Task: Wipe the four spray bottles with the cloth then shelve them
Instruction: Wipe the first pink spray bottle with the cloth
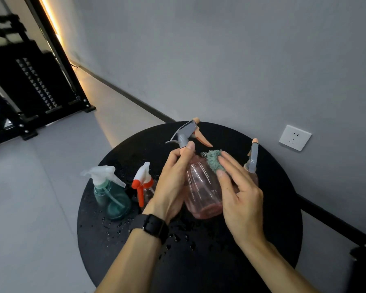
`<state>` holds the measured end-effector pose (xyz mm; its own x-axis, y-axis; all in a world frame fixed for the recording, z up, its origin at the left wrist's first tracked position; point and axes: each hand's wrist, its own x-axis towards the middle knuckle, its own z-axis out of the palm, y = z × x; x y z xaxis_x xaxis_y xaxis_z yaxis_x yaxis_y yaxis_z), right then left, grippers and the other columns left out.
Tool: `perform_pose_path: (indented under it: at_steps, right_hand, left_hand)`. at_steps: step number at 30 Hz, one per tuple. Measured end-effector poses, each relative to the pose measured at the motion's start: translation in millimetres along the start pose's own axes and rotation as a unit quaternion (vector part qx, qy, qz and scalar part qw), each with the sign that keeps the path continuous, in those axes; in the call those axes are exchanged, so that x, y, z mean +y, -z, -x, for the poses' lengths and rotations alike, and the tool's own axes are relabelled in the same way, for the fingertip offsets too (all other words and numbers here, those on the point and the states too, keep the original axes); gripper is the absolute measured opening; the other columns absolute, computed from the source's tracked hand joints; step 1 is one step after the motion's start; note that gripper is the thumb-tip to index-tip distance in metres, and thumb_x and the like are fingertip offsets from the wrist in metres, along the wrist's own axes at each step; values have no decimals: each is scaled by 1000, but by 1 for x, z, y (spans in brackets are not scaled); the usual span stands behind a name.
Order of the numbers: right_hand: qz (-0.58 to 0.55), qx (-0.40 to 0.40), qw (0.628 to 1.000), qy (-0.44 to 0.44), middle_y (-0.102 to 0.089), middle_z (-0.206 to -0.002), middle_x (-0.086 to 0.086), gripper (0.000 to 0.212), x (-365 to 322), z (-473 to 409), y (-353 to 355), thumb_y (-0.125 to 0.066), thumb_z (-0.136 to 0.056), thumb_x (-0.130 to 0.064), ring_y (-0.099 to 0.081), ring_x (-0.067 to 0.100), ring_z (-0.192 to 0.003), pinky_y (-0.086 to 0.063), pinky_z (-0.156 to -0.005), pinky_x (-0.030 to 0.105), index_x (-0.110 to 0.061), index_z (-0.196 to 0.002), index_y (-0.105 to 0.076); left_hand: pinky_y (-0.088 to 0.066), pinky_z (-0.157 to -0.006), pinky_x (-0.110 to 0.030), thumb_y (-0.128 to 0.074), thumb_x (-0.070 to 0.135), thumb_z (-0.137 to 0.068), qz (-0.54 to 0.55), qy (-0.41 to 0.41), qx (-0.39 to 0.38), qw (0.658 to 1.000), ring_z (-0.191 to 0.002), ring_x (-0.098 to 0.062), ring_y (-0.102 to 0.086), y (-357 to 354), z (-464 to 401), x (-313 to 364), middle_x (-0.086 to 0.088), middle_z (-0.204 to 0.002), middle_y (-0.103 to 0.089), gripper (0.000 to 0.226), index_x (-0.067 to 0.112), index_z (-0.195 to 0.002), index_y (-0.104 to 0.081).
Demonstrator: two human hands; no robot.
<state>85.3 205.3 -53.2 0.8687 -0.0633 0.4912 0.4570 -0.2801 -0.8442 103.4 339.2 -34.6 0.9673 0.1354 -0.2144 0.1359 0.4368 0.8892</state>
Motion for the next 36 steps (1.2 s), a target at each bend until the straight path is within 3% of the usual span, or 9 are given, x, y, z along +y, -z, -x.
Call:
perform_pose_path:
  at_steps: [3, 9, 13, 17, 22, 24, 27, 30, 36]
  right_hand:
    - [-16, 26, 999, 12, -60, -132, -1, 33, -12, 1, -10, -58, -93, 2, -52, 4, -126, -37, -101, 7, -5, -125, -63]
    - [-109, 33, 992, -46, -58, -129, -18, 34, -36, -2, -19, -57, -95, -5, -52, -7, -121, -42, -93, 5, -19, -126, -59]
    - [-143, 45, 986, -67, -60, -127, -17, 32, -46, 0, -24, -56, -95, -7, -53, -11, -118, -42, -89, 2, -18, -125, -61]
    - [-170, 44, 981, -83, -59, -128, -17, 33, -55, 7, -33, -55, -96, -8, -52, -10, -119, -43, -86, 2, -26, -124, -59]
    - [-183, 23, 977, -103, -61, -130, -16, 33, -56, 8, -37, -55, -97, -14, -55, -3, -120, -49, -90, 12, -36, -121, -61]
    - [-187, 3, 977, -106, -63, -127, -12, 33, -57, 2, -35, -55, -97, -11, -58, 1, -118, -46, -87, 5, -29, -124, -62]
    - [-173, -11, 983, -54, -63, -127, -15, 33, -63, -7, -33, -55, -96, -8, -56, -4, -119, -45, -92, 6, -23, -124, -62]
    - [-51, -30, 996, 74, -59, -132, -4, 32, -66, -14, -37, -57, -93, 2, -50, -2, -125, -28, -99, -2, -6, -123, -64]
    - [12, -124, 986, 108, -55, -136, -8, 33, -50, -14, -50, -57, -94, -1, -44, -2, -132, -35, -107, 13, -10, -125, -62]
  left_hand:
    - [-48, -103, -54, -63, 60, -87, 51, 41, -42, 997, -111, -33, -66, 9, 8, 8, -17, -122, -68, 59, 8, -116, -63]
    - [-30, -115, -59, -64, 26, -82, 154, 23, -113, 981, -107, -36, -51, 33, 19, 22, -23, -117, -55, 46, -2, -118, -59]
    - [-39, -111, -60, -59, 32, -94, 119, 22, -99, 988, -115, -35, -60, 33, 28, 23, -21, -124, -65, 39, 4, -120, -67]
    - [-57, -88, -45, -48, 44, -100, 38, 19, -55, 998, -88, -24, -73, 28, 37, 25, -11, -100, -75, 44, 9, -107, -73]
    - [-50, -100, -58, -33, 63, -98, 19, 36, -30, 999, -109, -35, -69, 30, 39, 21, -13, -116, -73, 61, 19, -117, -70]
    - [-49, -99, -61, -30, 63, -99, 26, 26, -15, 999, -109, -38, -68, 32, 39, 21, -16, -116, -72, 64, 16, -117, -69]
    - [-52, -92, -64, -26, 65, -98, 13, 18, 8, 1000, -98, -41, -66, 33, 38, 24, -24, -118, -68, 70, 12, -116, -68]
    - [-54, -92, -60, -25, 63, -100, -4, 8, 28, 1000, -105, -46, -67, 32, 36, 24, -23, -112, -72, 70, 13, -112, -72]
    - [-59, -81, -35, -29, 53, -104, -4, -10, 28, 1000, -99, -25, -74, 34, 35, 22, -12, -104, -77, 57, 19, -109, -73]
